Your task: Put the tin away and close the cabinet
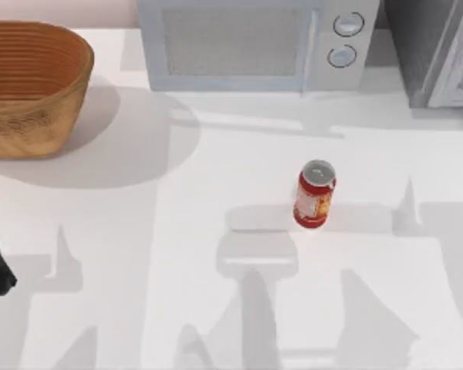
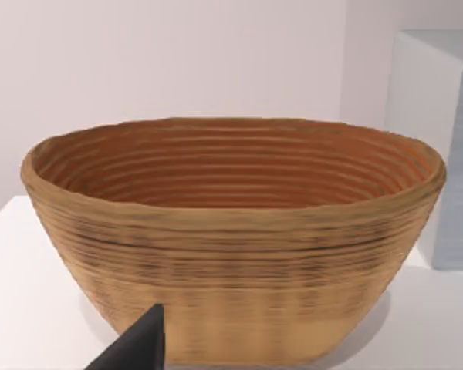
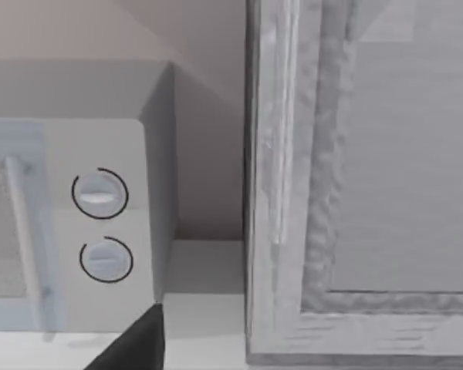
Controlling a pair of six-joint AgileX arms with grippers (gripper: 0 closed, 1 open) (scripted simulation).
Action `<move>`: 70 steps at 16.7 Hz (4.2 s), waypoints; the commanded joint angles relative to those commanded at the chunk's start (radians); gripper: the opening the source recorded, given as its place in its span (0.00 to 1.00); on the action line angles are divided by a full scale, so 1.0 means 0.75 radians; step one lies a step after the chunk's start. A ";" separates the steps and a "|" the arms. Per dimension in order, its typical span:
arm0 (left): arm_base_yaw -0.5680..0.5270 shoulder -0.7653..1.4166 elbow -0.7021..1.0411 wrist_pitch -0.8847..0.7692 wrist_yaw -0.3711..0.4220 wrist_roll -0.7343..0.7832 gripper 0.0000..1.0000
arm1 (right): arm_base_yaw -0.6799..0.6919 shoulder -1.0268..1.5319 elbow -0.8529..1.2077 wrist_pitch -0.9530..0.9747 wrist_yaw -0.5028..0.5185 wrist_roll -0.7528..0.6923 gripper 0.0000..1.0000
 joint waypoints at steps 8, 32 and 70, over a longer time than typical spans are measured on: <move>0.000 0.000 0.000 0.000 0.000 0.000 1.00 | 0.429 1.105 0.274 0.847 0.457 0.007 1.00; 0.000 0.000 0.000 0.000 0.000 0.000 1.00 | 0.782 2.282 0.692 1.596 0.828 0.014 1.00; 0.000 0.000 0.000 0.000 0.000 0.000 1.00 | 0.653 2.243 0.755 1.505 0.696 0.003 0.00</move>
